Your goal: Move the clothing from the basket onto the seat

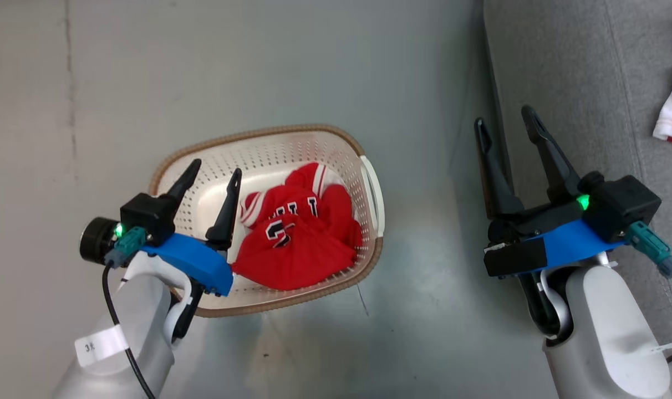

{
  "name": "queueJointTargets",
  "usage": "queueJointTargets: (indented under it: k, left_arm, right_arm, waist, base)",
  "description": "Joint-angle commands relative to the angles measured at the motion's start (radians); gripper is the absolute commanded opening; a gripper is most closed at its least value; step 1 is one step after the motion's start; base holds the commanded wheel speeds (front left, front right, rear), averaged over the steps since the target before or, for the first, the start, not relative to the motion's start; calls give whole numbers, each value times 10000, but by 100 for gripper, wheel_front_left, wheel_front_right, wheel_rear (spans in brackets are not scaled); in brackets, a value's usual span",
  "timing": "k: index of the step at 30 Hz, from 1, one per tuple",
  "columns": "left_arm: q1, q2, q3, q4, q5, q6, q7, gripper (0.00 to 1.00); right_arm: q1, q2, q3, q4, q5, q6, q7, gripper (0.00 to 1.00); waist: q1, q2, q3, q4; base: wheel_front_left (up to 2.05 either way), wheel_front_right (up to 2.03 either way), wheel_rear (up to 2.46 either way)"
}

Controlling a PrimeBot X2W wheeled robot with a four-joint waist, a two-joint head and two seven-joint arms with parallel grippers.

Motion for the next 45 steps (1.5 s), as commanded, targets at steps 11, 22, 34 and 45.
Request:
queueJointTargets:
  k: [11, 22, 34, 45]
  left_arm:
    - [-2088, 976, -2175, 1793, -911, -19, 112, 100]
    - [-3109, 1025, -2686, 3187, -2038, -19, 919, 100]
    - [-3742, 680, -2301, 4689, -2699, 385, 1737, 100]
    - [-3960, 206, -2187, 5635, -3115, 703, 2521, 100]
  right_arm:
    - [-935, 19, 754, 24, 703, 1, -614, 100]
    - [-1103, 19, 1285, 177, 1278, 1, -842, 100]
    - [-1117, 19, 1543, -148, 1724, 1, -857, 100]
    - [-975, 19, 1464, -275, 1674, 1, -858, 100]
  waist:
    - [-3, 0, 3038, -1719]
    - [-3, 0, 3958, -2422]
    - [-3, 0, 4459, -2707]
    - [-3, 0, 4569, -2629]
  base:
    - [0, 0, 0]
    - [0, 0, 0]
    - [0, 0, 0]
    - [0, 0, 0]
